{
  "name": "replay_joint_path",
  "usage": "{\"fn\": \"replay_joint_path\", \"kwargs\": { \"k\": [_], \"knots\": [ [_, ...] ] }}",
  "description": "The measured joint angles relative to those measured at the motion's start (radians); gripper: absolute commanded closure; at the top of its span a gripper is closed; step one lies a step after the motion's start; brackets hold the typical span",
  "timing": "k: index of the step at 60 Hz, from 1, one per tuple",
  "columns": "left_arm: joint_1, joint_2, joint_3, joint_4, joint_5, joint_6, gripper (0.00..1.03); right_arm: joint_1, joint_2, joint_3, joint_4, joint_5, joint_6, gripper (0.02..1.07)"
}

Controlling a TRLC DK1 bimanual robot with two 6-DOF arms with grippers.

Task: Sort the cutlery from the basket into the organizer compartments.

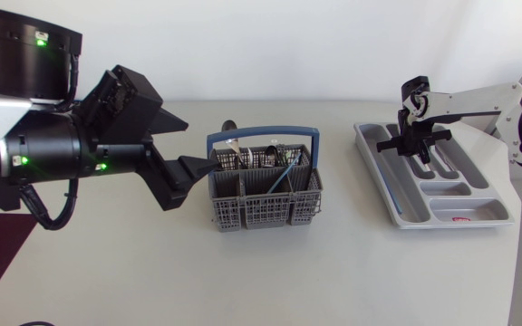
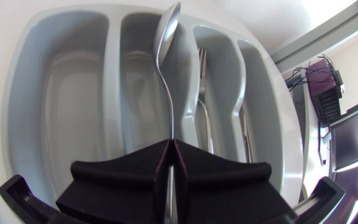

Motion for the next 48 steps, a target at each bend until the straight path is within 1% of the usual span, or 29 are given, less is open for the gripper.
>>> {"fn": "replay_joint_path", "kwargs": {
  "k": [3,7,9,13,15,19,22,36,44,48],
  "knots": [
    [-0.005,0.000,0.000,0.000,-0.008,0.000,0.07,0.001,0.005,0.005,-0.001,0.005,0.000,0.82],
    [-0.013,0.000,0.000,0.000,-0.018,0.001,0.07,0.001,0.005,0.005,0.001,0.006,0.000,0.71],
    [-0.016,0.000,0.000,0.000,-0.019,0.002,0.07,0.001,0.004,0.005,0.005,0.006,0.000,0.63],
    [-0.022,0.000,0.000,0.000,-0.023,0.005,0.07,0.001,-0.011,-0.013,0.026,0.005,0.000,0.51],
    [-0.023,0.000,0.000,0.000,-0.026,0.008,0.06,0.001,-0.024,-0.026,0.034,0.002,0.000,0.43],
    [-0.035,0.000,0.000,0.000,-0.046,0.008,0.06,0.007,-0.064,-0.065,0.048,-0.011,0.000,0.35],
    [-0.043,0.000,0.000,0.000,-0.053,0.011,0.06,0.013,-0.094,-0.089,0.054,-0.026,0.000,0.32],
    [-0.082,-0.002,0.000,0.001,-0.102,0.011,0.06,0.059,-0.308,-0.236,0.086,-0.073,0.000,0.32],
    [-0.112,-0.003,0.000,0.013,-0.129,0.012,0.06,0.059,-0.480,-0.359,0.108,-0.128,-0.001,0.32],
    [-0.126,-0.001,0.000,0.027,-0.135,0.012,0.06,0.063,-0.579,-0.433,0.112,-0.175,-0.002,0.32]
  ]
}}
